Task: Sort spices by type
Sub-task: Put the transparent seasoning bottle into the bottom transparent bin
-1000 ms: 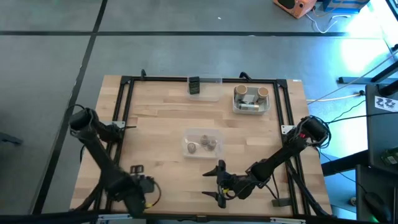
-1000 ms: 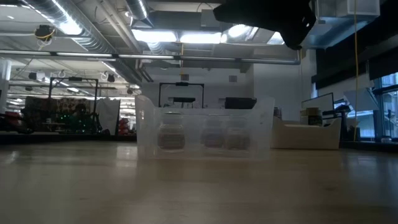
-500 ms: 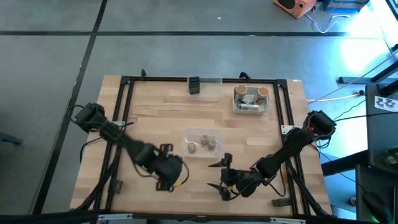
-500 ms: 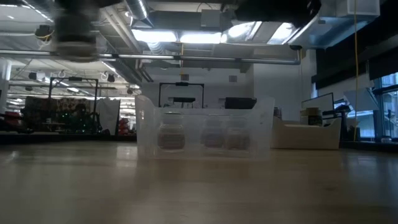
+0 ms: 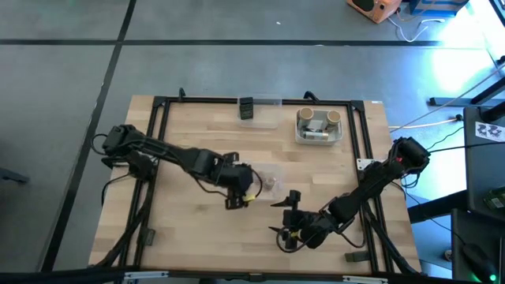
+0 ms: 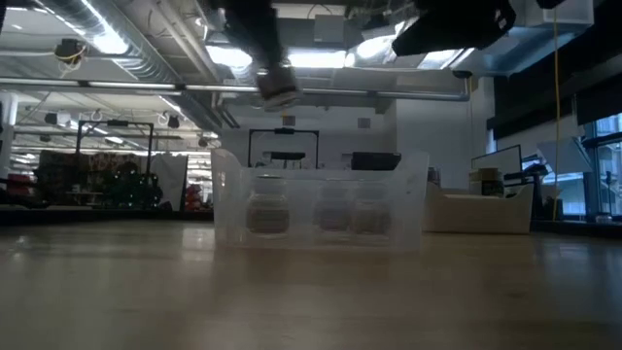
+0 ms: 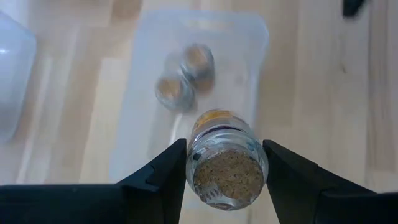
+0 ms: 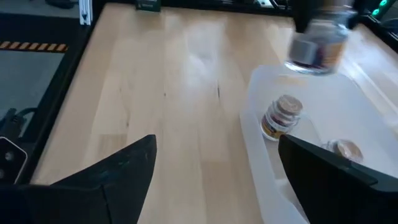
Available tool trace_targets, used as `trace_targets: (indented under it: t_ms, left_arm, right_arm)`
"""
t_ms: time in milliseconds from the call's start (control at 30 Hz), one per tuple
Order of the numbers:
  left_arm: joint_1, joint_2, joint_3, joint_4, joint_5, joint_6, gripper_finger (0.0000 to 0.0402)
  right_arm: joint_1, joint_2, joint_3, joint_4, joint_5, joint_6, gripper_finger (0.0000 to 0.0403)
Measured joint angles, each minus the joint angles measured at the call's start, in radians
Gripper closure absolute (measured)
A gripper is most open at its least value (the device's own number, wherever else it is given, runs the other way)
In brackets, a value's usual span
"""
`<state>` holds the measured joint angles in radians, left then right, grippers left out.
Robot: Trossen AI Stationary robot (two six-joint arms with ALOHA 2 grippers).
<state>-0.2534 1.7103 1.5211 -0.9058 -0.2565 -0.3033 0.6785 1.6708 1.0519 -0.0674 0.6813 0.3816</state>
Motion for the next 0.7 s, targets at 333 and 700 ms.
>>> trace_targets:
  t_ms: [333, 700]
  left_arm:
    - [0.102, 0.071, -0.01, 0.04, 0.0, 0.106, 0.0229]
    - [0.157, 0.189, -0.01, 0.017, -0.01, 0.152, 0.0229]
  right_arm:
    - [0.0, -0.021, -0.001, -0.15, 0.014, 0.034, 0.0068]
    - [0.002, -0.02, 0.0, -0.184, 0.031, 0.044, 0.0068]
